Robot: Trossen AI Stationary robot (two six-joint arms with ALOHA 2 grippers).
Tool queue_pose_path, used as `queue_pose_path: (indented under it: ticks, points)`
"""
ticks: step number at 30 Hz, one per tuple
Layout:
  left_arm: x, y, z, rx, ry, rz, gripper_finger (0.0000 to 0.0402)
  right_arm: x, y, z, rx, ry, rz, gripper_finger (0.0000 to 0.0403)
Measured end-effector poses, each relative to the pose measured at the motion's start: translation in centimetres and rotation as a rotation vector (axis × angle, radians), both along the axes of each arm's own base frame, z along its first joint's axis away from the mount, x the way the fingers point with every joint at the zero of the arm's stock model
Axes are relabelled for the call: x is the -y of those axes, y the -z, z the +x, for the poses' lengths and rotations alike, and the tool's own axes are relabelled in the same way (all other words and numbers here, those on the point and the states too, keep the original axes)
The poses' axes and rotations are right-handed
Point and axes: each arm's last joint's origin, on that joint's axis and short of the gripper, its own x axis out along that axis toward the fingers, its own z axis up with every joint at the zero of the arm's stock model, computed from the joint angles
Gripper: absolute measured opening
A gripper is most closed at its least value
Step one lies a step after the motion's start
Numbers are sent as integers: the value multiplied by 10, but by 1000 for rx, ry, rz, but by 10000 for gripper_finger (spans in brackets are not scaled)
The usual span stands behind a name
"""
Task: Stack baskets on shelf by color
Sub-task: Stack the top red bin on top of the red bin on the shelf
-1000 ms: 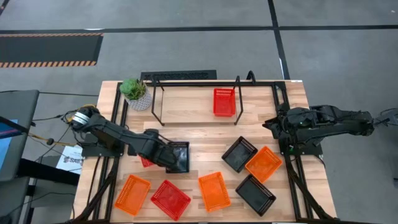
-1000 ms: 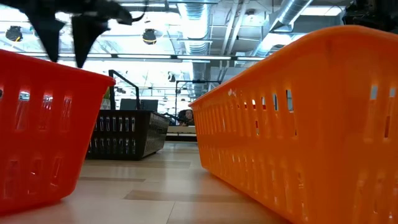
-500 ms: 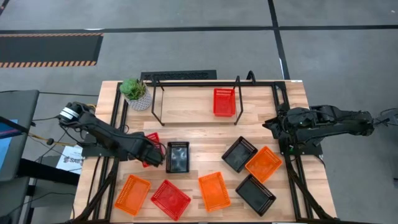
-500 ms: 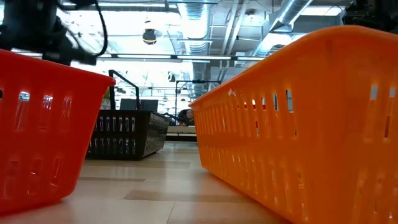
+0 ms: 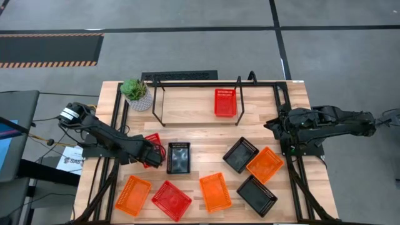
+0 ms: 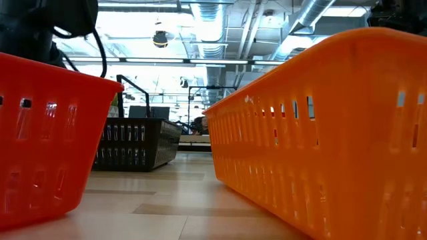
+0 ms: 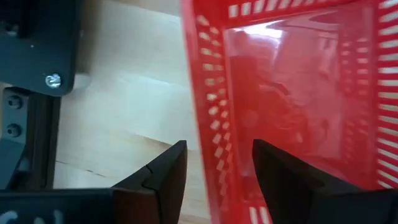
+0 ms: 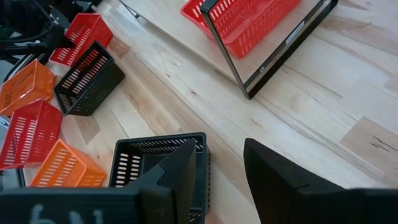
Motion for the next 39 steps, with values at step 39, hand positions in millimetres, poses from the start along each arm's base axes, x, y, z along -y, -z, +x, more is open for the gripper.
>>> queue_pose_path:
  ticks: [39]
  points:
    - [4, -124, 26, 85, 144, 93, 0, 1, 0, 0, -3, 18, -30, 159]
